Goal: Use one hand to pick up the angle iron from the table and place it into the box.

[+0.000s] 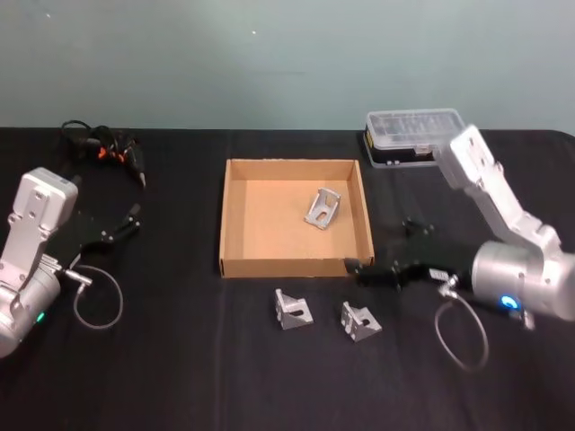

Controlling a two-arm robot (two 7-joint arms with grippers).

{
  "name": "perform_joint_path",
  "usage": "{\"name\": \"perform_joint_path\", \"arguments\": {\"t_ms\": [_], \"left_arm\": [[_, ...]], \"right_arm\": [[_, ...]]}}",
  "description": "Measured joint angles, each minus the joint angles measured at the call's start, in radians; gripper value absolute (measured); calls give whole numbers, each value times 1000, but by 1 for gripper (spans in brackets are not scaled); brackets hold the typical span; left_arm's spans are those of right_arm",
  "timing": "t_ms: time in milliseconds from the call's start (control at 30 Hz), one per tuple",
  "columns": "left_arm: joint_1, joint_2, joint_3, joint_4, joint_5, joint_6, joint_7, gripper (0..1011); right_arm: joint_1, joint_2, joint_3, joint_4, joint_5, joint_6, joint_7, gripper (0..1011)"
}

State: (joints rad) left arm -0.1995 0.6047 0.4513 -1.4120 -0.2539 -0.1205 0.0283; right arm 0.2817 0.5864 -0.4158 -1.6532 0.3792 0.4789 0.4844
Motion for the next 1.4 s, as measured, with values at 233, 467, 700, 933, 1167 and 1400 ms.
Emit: {"name": "perform_joint_path", "arguments": {"t_ms": [233, 467, 700, 933, 1167, 1400], "left_arm": [[0, 0, 0, 0, 0, 0, 0, 1011], [0, 0, 0, 0, 0, 0, 0, 1011], [0, 0, 0, 0, 0, 0, 0, 1011], [0, 0, 0, 0, 0, 0, 0, 1011], [0, 0, 0, 0, 0, 0, 0, 1011], [0, 0, 0, 0, 0, 0, 0, 1011]], "right_arm": [[-96, 63, 7, -140, 19, 82, -56, 1004], [-111, 65, -30, -193, -18, 159, -97, 1004], [-95, 21, -73, -188, -66, 237, -121, 1004], [-81, -19, -89, -167, -101, 282, -148, 1004], [-81, -47, -81, -147, -117, 293, -160, 1004], [-88, -52, -74, -144, -136, 261, -160, 1004]]}}
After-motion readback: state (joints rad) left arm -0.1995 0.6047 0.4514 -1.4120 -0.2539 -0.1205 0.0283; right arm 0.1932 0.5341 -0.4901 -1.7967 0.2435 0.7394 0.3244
